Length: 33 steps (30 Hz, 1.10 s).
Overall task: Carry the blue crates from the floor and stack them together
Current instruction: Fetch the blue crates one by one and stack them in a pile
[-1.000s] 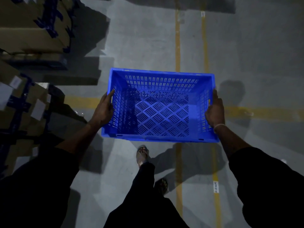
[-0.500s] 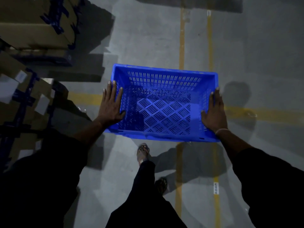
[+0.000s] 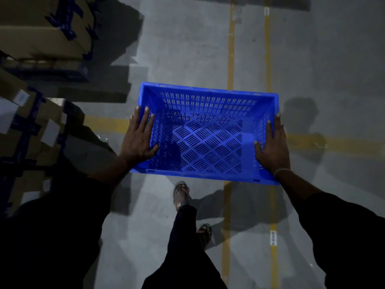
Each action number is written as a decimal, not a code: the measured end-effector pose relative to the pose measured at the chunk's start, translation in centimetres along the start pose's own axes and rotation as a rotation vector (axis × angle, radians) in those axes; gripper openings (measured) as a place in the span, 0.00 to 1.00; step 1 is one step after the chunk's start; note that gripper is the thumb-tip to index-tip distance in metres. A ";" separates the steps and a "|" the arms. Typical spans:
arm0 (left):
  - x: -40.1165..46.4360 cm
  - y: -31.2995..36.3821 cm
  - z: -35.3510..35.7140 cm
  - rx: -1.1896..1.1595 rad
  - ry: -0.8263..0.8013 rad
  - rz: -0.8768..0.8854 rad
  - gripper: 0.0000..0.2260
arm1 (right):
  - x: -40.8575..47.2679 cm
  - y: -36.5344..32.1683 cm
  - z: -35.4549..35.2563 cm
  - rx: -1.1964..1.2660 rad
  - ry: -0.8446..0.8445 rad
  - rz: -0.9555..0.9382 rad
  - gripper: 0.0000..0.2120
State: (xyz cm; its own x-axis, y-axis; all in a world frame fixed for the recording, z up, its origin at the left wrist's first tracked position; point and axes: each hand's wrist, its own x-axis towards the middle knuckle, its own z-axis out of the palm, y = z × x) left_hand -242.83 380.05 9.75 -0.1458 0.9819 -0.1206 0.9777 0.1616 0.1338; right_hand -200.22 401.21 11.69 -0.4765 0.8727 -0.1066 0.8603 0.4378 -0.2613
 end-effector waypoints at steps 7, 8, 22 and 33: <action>0.1 -0.3 0.5 0.026 0.026 0.015 0.47 | 0.1 0.3 0.4 -0.002 0.033 -0.046 0.37; 0.1 -0.3 0.4 0.027 0.016 0.015 0.47 | 0.1 0.3 0.4 0.001 0.035 -0.045 0.37; 0.1 -0.2 0.2 0.046 -0.049 0.002 0.48 | 0.5 1.0 0.7 -0.055 -0.014 -0.070 0.40; -0.2 0.0 -1.5 -0.176 -0.202 -0.036 0.53 | 1.3 0.6 -0.8 -0.140 -0.273 0.045 0.49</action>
State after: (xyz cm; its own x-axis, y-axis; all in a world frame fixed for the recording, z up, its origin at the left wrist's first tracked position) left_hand -243.03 380.00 11.28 -0.1299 0.9386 -0.3195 0.9285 0.2282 0.2930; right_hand -200.16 402.82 12.16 -0.4525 0.8096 -0.3738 0.8890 0.4425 -0.1179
